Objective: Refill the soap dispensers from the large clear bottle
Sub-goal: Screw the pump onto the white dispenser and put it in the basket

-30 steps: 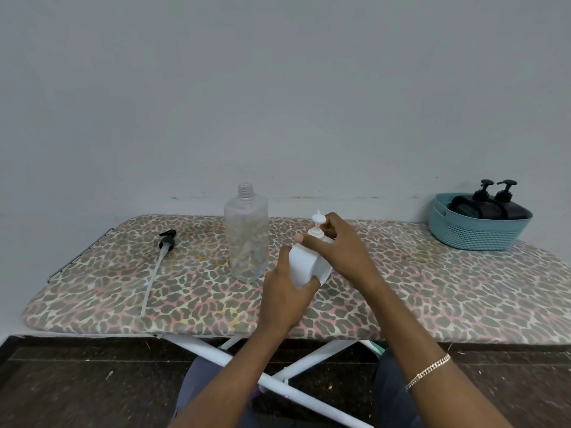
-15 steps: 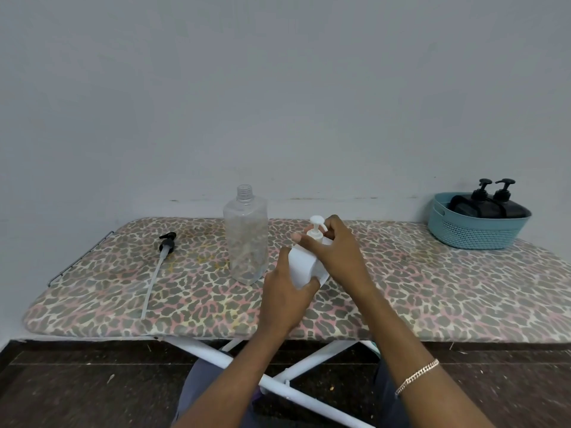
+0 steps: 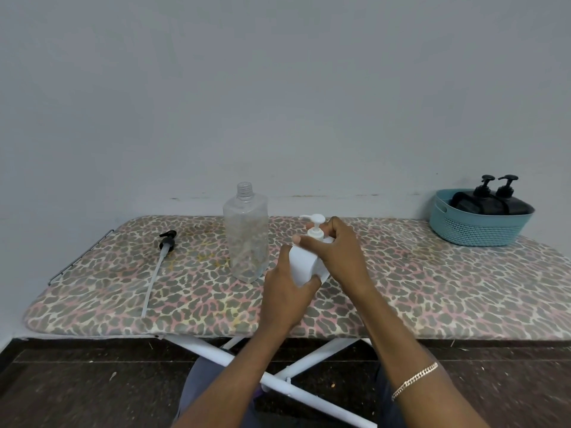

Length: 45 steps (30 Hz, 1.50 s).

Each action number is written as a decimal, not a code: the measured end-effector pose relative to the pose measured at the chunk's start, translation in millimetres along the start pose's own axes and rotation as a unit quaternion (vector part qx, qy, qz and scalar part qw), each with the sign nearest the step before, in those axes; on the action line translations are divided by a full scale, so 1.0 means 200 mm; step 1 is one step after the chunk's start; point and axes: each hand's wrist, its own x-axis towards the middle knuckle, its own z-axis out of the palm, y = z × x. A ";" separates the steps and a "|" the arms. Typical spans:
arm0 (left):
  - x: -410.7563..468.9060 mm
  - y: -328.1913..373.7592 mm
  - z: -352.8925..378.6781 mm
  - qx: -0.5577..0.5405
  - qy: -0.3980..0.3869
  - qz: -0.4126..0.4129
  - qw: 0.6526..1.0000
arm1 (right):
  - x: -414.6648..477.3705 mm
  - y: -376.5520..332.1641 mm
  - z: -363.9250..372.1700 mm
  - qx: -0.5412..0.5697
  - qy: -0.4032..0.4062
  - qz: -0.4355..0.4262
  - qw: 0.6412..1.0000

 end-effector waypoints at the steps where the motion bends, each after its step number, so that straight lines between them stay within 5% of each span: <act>1: 0.00 0.00 0.00 -0.001 -0.001 0.000 1.000 | 0.00 0.00 0.00 -0.009 0.001 -0.001 1.000; 7: 0.00 0.00 0.00 0.003 0.002 0.015 1.000 | 0.06 -0.03 -0.15 0.017 -0.179 0.034 0.983; 9: 0.00 0.00 0.00 0.003 0.004 0.015 1.000 | 0.07 -0.03 -0.17 0.045 -0.184 0.038 0.981; 32: -0.02 0.02 -0.02 -0.062 0.008 0.028 0.998 | -0.06 -0.01 0.11 0.005 0.111 0.002 0.994; 38: -0.01 0.00 -0.02 -0.057 -0.001 0.023 0.998 | 0.01 0.03 -0.05 0.017 -0.054 0.015 0.998; 42: 0.02 -0.03 -0.03 -0.091 -0.012 0.016 0.996 | 0.06 0.07 -0.20 -0.012 -0.220 0.009 0.975; 45: 0.05 -0.05 -0.05 -0.134 -0.014 -0.007 0.991 | 0.08 0.06 -0.26 -0.066 -0.267 0.005 0.962</act>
